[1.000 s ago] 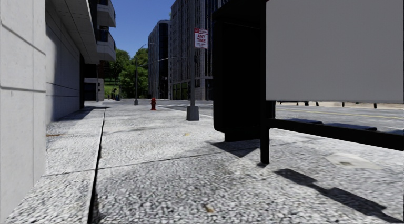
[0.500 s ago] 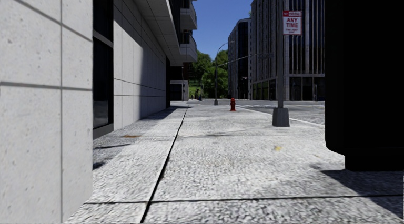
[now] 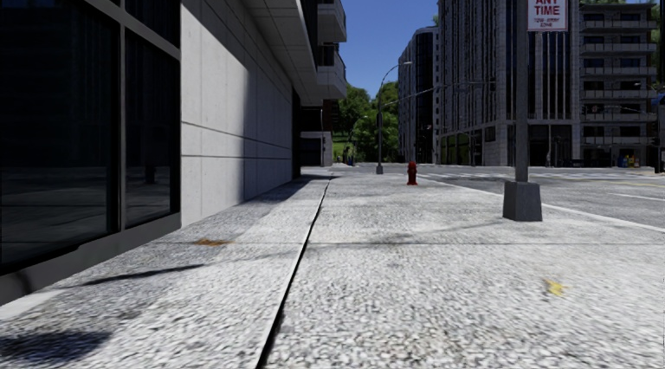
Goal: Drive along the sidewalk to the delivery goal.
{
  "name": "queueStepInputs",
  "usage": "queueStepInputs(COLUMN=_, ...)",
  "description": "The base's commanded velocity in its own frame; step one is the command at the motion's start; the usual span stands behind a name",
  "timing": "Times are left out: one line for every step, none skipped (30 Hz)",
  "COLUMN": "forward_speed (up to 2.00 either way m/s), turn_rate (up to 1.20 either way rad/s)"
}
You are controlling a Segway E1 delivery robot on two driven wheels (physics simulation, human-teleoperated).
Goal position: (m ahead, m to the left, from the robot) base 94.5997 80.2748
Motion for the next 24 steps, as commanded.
queueStepInputs(forward_speed=2.00, turn_rate=-1.20)
queueStepInputs(forward_speed=2.00, turn_rate=-1.20)
queueStepInputs(forward_speed=2.00, turn_rate=-0.79)
queueStepInputs(forward_speed=2.00, turn_rate=0.00)
queueStepInputs(forward_speed=2.00, turn_rate=0.00)
queueStepInputs(forward_speed=2.00, turn_rate=0.00)
queueStepInputs(forward_speed=2.00, turn_rate=0.00)
queueStepInputs(forward_speed=2.00, turn_rate=0.00)
queueStepInputs(forward_speed=2.00, turn_rate=0.00)
queueStepInputs(forward_speed=2.00, turn_rate=0.00)
queueStepInputs(forward_speed=2.00, turn_rate=0.00)
queueStepInputs(forward_speed=2.00, turn_rate=0.00)
queueStepInputs(forward_speed=2.00, turn_rate=0.00)
queueStepInputs(forward_speed=2.00, turn_rate=0.00)
queueStepInputs(forward_speed=2.00, turn_rate=0.00)
queueStepInputs(forward_speed=2.00, turn_rate=0.00)
queueStepInputs(forward_speed=2.00, turn_rate=0.00)
queueStepInputs(forward_speed=2.00, turn_rate=0.00)
queueStepInputs(forward_speed=2.00, turn_rate=0.00)
queueStepInputs(forward_speed=2.00, turn_rate=0.00)
queueStepInputs(forward_speed=2.00, turn_rate=0.00)
queueStepInputs(forward_speed=2.00, turn_rate=0.00)
queueStepInputs(forward_speed=2.00, turn_rate=0.00)
queueStepInputs(forward_speed=2.00, turn_rate=0.00)
